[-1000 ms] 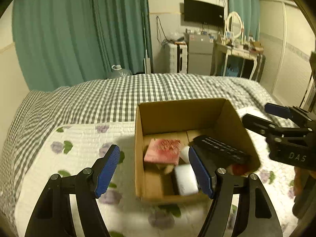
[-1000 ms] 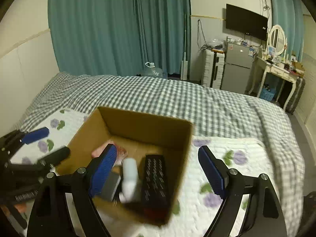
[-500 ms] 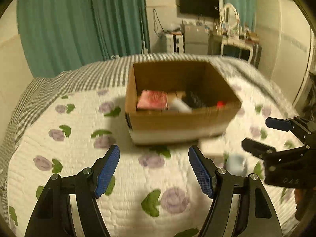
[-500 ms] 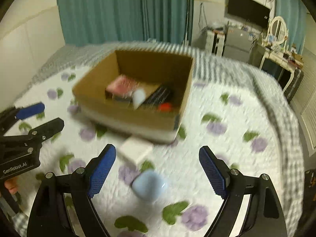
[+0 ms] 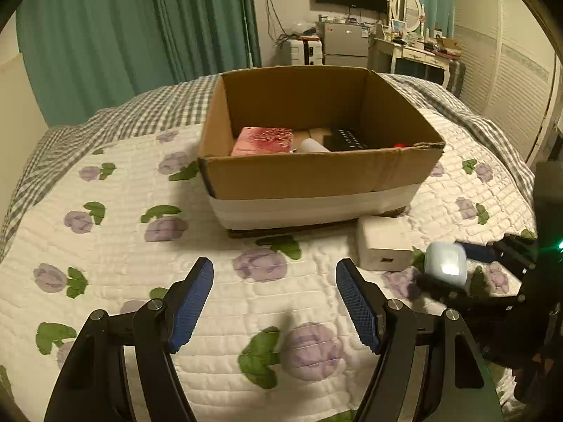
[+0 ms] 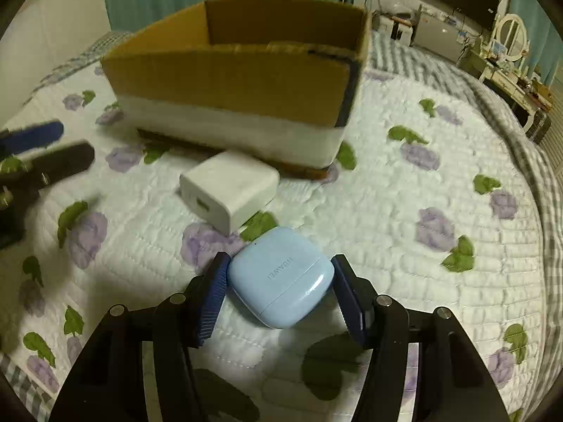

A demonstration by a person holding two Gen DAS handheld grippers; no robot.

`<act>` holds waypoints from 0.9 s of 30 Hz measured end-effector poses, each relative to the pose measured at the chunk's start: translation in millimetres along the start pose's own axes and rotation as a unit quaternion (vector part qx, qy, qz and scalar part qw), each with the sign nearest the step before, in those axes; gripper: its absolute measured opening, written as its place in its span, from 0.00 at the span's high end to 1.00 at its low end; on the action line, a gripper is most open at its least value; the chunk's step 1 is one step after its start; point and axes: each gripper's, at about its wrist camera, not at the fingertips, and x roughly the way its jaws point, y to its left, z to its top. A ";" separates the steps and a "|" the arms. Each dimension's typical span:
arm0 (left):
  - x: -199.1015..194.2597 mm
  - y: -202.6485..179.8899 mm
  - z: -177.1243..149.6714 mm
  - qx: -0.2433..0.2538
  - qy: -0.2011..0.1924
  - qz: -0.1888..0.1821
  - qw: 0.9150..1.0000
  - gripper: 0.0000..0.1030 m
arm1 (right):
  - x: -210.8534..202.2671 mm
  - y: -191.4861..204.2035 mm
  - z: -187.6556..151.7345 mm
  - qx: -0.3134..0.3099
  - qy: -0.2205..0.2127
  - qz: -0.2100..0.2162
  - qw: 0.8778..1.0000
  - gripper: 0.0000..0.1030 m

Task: Organize rigid objects
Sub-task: 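Grasp the light blue earbuds case with the right tool while the left tool grasps the other white charger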

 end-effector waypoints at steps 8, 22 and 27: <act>13.5 -45.4 4.3 0.002 0.023 -0.044 0.999 0.27 | -35.3 -44.9 21.8 0.055 -0.063 -0.024 0.996 0.43; 69.9 -96.9 17.0 0.040 0.055 -0.030 0.997 0.27 | -29.7 -104.2 19.4 0.148 -0.085 0.022 0.985 0.44; 83.1 -95.9 19.1 0.029 0.058 -0.021 0.998 0.27 | -21.8 -110.6 18.5 0.159 -0.083 0.035 0.983 0.44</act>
